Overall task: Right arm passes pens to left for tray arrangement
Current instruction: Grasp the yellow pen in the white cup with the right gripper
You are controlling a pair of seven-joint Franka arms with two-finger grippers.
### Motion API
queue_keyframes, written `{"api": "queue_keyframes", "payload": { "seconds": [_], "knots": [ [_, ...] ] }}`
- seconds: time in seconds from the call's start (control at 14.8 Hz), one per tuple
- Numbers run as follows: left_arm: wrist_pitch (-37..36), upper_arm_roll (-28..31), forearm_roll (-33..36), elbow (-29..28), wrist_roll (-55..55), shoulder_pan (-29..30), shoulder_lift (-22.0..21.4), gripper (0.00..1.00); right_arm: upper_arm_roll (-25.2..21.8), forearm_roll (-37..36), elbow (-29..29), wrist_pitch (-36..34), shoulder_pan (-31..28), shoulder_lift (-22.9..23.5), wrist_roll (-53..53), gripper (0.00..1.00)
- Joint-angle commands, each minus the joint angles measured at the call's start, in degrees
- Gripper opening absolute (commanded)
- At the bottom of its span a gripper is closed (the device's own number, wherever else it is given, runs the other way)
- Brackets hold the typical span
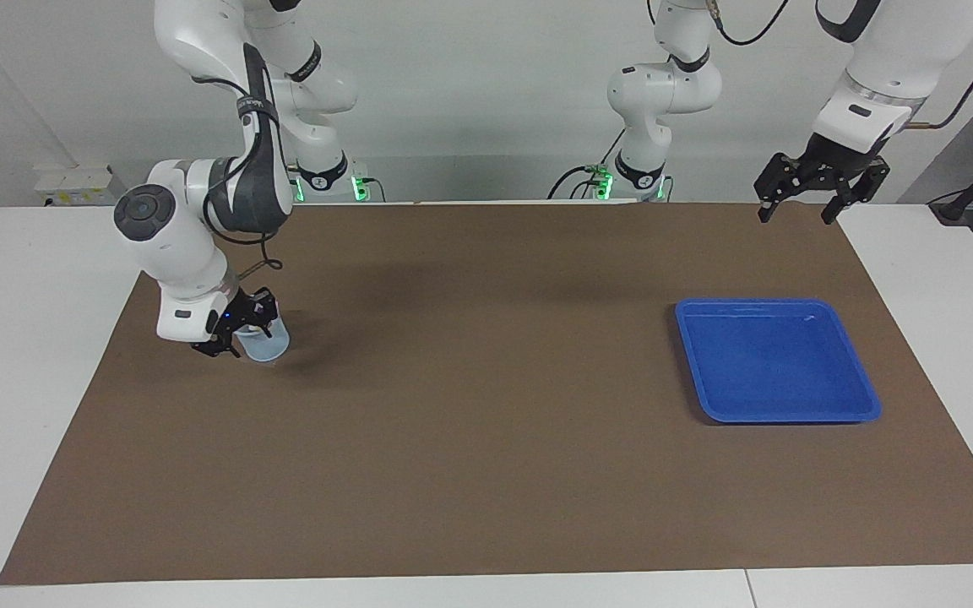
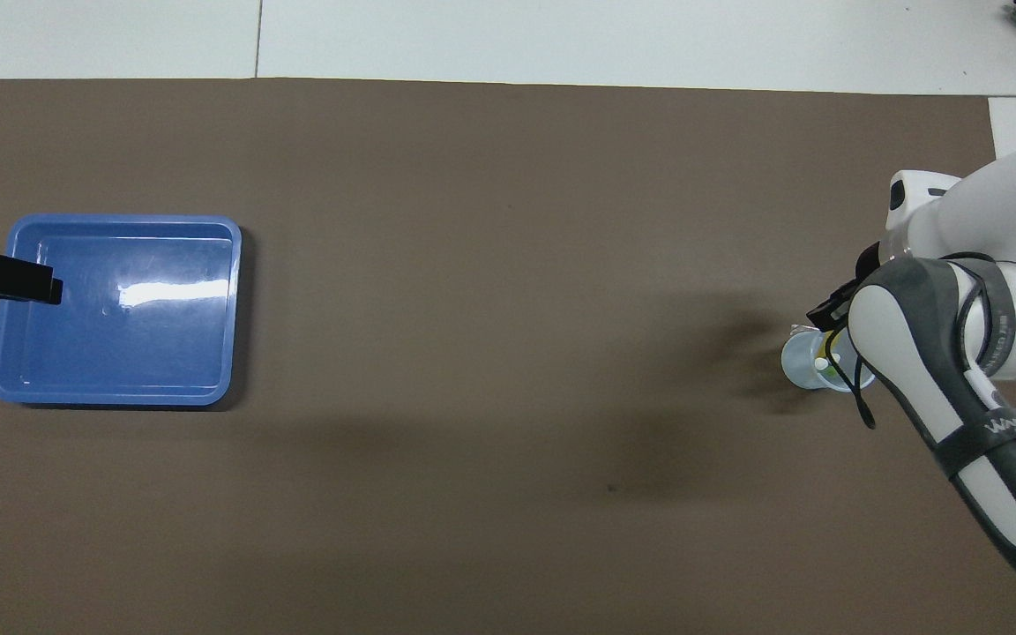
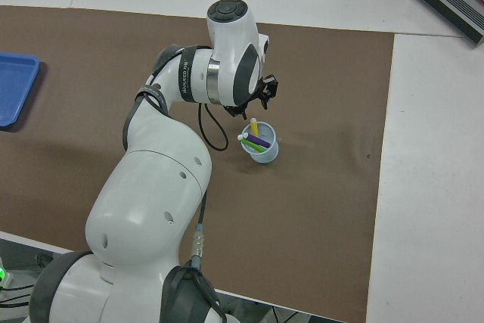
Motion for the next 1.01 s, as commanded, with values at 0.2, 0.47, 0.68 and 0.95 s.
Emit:
{"api": "queue_keyframes", "payload": {
  "seconds": [0.2,0.47,0.68,0.95],
  "knots": [
    [-0.13,-0.18,-0.52,-0.63,0.02,0.37,-0.77,1.00,0.45,2.34,0.04,-3.92,-0.12,-1.32,6.73,0.54],
    [-1.00,0.00,-0.70,-0.89,0.19,0.46,-1.21,1.00,0.44,1.72,-0.39,-3.22,-0.03,-1.40,6.65,0.50],
    [-0.93,0.09,-0.70,-3.86,0.19,0.37,-2.69,1.00,0.44,1.72,-1.27,-2.95,0.06,-1.75,6.65,0.50],
    [1.27,0.00,-1.22,-8.79,0.10,0.28,-4.98,1.00,0.44,1.54,-1.97,-2.86,-0.12,-1.93,5.86,0.33]
  ]
}}
